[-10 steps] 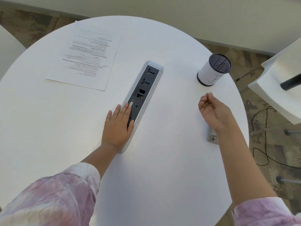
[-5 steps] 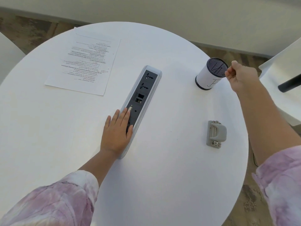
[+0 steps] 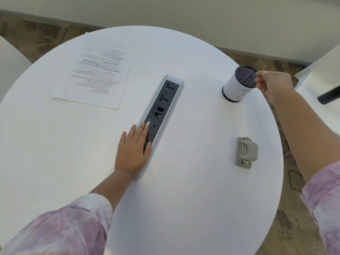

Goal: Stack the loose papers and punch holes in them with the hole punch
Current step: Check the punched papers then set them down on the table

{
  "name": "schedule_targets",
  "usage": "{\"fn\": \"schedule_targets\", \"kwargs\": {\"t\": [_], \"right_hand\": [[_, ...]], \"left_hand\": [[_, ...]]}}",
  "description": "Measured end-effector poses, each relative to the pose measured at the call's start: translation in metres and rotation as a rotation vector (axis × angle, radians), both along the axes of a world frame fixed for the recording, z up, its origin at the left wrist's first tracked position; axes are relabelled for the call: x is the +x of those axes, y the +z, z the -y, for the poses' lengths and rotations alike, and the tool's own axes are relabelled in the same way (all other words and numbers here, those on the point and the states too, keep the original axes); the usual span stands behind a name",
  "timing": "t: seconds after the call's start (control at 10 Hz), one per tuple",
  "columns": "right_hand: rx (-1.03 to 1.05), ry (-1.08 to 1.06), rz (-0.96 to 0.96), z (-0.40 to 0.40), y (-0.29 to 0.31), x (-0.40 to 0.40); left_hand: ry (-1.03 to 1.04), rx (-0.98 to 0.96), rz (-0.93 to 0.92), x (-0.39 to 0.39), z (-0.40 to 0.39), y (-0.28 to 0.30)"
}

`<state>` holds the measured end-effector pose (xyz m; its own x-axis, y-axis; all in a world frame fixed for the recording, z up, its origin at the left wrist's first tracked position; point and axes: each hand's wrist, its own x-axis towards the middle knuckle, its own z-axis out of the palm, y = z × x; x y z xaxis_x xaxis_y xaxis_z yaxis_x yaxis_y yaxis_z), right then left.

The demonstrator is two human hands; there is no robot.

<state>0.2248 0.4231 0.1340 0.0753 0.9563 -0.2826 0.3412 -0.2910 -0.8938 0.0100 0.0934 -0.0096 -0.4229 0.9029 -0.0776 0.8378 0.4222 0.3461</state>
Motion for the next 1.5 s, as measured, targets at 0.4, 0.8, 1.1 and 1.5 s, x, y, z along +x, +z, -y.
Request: {"fn": "schedule_targets", "kwargs": {"t": [0.4,0.8,1.1,1.5], "right_hand": [[0.148,0.225,0.363,-0.012,-0.009,0.002],[0.286,0.352,0.370,0.033,-0.023,0.000],[0.039,0.557,0.387,0.152,-0.083,0.009],[0.098,0.696,0.647,0.216,-0.109,0.030]], "left_hand": [[0.004,0.005,-0.007,0.000,-0.001,0.001],[0.001,0.024,-0.008,0.000,-0.001,0.001],[0.004,0.035,-0.013,0.000,-0.001,-0.003],[0.003,0.012,-0.019,0.000,0.000,-0.003]]}}
